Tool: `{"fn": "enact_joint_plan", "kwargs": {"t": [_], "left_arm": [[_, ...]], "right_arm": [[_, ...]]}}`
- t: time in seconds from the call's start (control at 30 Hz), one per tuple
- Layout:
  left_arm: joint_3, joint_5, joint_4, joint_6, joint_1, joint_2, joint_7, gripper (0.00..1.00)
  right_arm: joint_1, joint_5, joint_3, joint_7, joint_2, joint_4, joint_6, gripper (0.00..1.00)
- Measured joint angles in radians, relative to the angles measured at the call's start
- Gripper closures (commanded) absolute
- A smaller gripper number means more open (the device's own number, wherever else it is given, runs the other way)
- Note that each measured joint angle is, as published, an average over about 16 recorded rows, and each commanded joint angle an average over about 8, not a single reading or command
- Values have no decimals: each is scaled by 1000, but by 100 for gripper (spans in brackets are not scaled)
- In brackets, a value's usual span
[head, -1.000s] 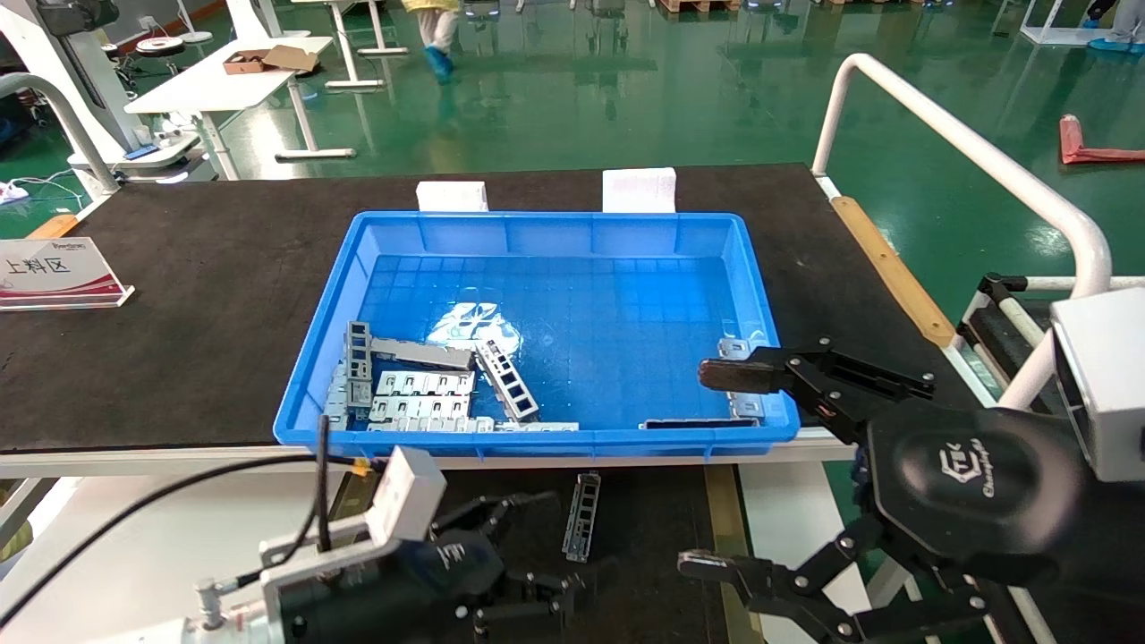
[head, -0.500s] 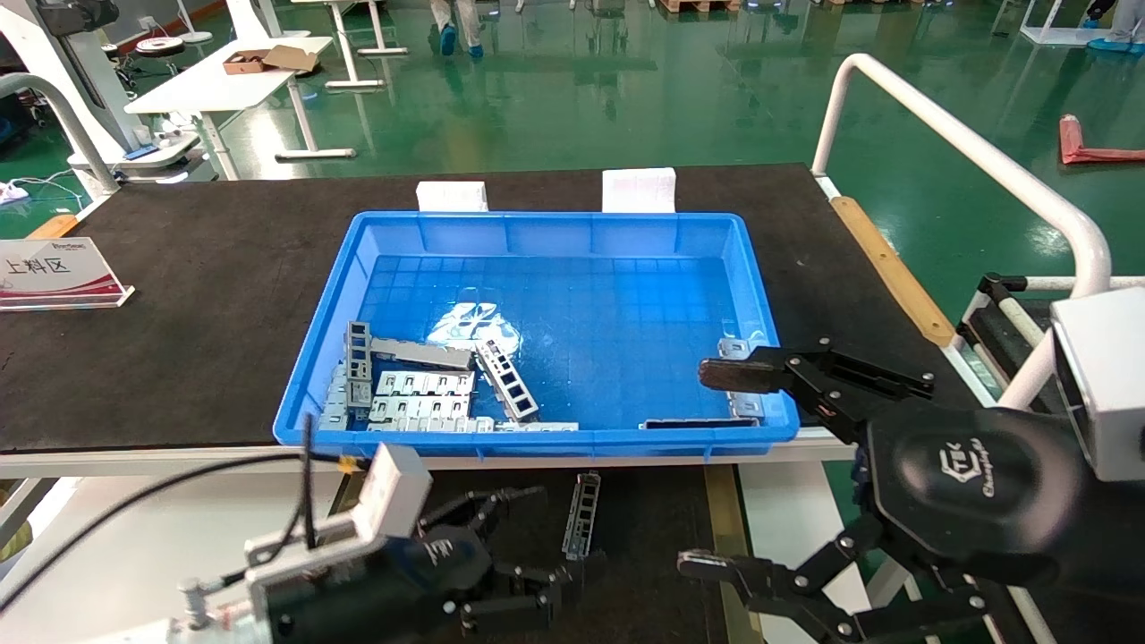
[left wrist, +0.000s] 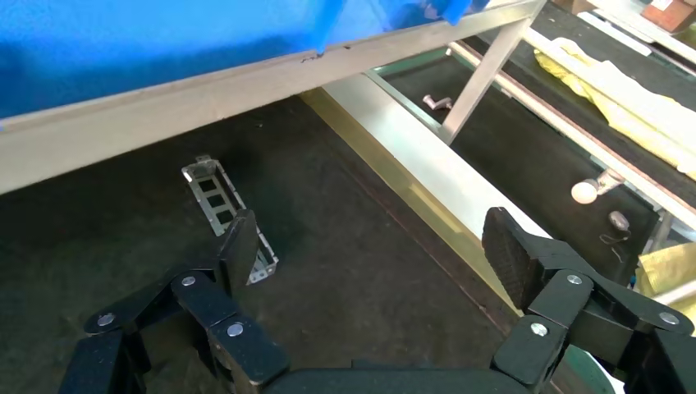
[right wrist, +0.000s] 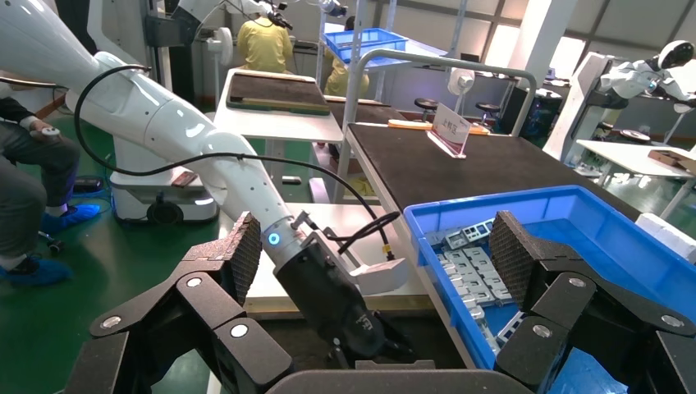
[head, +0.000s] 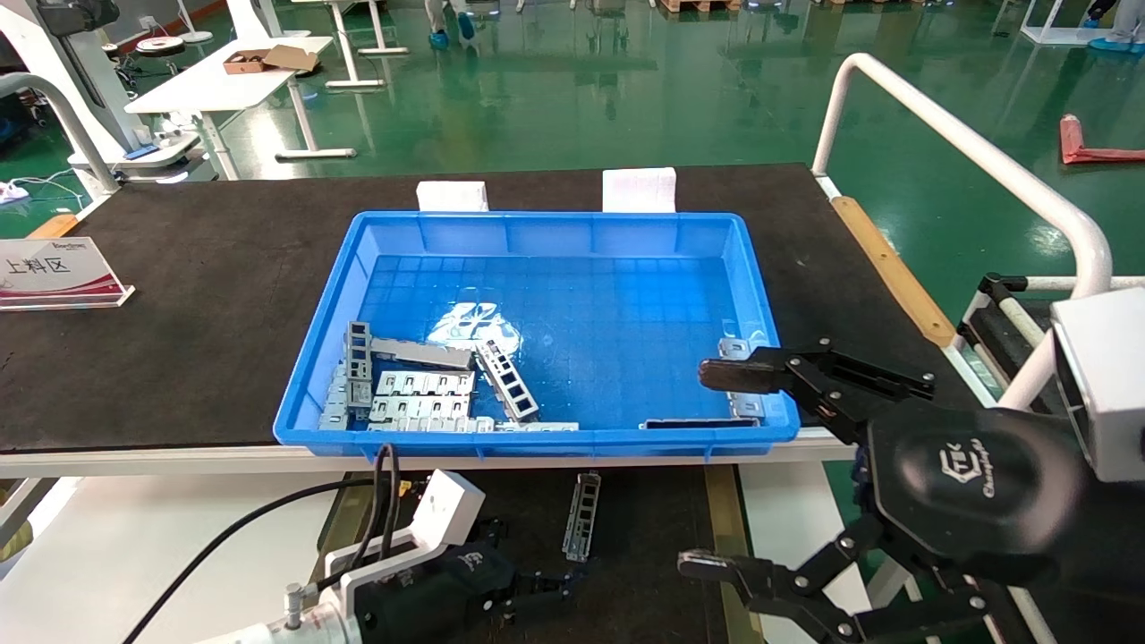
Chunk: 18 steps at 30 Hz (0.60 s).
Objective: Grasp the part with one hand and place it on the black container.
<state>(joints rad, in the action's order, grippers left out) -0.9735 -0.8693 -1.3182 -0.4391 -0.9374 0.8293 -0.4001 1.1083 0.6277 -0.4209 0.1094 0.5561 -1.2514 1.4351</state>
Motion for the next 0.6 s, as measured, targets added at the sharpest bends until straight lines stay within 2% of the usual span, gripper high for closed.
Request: {"fn": "enact_joint_plan", "kwargs": {"t": [0.23, 0.6], "left_arm": [[-22, -9, -20, -5, -28, -14, -40, 0], [2, 21, -36, -67, -42, -35, -28, 0]], "right_arm": [[0, 0, 0, 0, 0, 0, 0, 0], [0, 0, 0, 0, 0, 0, 0, 0]]}}
